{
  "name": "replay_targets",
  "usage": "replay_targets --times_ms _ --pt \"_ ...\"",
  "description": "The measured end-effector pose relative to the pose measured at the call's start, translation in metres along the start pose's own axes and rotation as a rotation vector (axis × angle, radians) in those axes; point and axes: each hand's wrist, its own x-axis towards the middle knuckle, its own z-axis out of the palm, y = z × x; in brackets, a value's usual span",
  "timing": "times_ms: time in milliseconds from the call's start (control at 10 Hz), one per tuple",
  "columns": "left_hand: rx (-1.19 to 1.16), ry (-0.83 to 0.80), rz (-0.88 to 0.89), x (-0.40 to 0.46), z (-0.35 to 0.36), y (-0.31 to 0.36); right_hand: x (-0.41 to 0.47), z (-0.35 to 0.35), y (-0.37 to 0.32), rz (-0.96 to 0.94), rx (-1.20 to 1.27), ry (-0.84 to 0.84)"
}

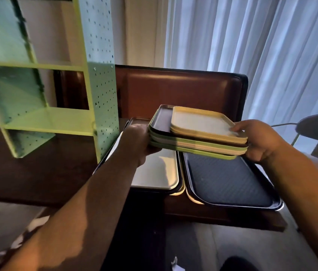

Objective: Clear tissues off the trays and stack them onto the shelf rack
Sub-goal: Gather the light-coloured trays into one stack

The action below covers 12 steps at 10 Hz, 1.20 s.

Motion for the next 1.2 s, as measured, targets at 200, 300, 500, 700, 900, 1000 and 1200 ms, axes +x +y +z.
replay_targets --times_ms 200,300,500,700,900,1000,1200 --pt "-0.535 0.044 -0.360 -0.014 -0.014 -0.001 -0.012 0.026 0.028 0.110 0.038 -0.141" --pt "-0.536 0.038 -0.293 -0.022 -0.024 -0.008 -0.015 0.034 0.031 0.099 0.087 -0.178" --pt "-0.623 -0.086 -0.417 -0.021 -0.046 0.000 -0.019 0.048 0.025 0.018 0.141 -0.190" --pt "-0.519 -0.253 -0.499 -0.020 -0.058 0.003 -0.018 0.061 0.026 -0.025 0.113 -0.188" --pt "-0.558 -0.231 -0.529 -0.023 -0.059 -0.021 -0.018 0.061 0.029 0.147 0.163 -0.258" --pt "-0.578 -0.256 -0.532 -0.024 -0.062 -0.030 -0.018 0.065 0.039 0.197 0.048 -0.295" --pt "-0.141 0.141 -0.397 -0.015 -0.083 -0.063 -0.017 0.074 0.052 0.149 0.106 -0.280"
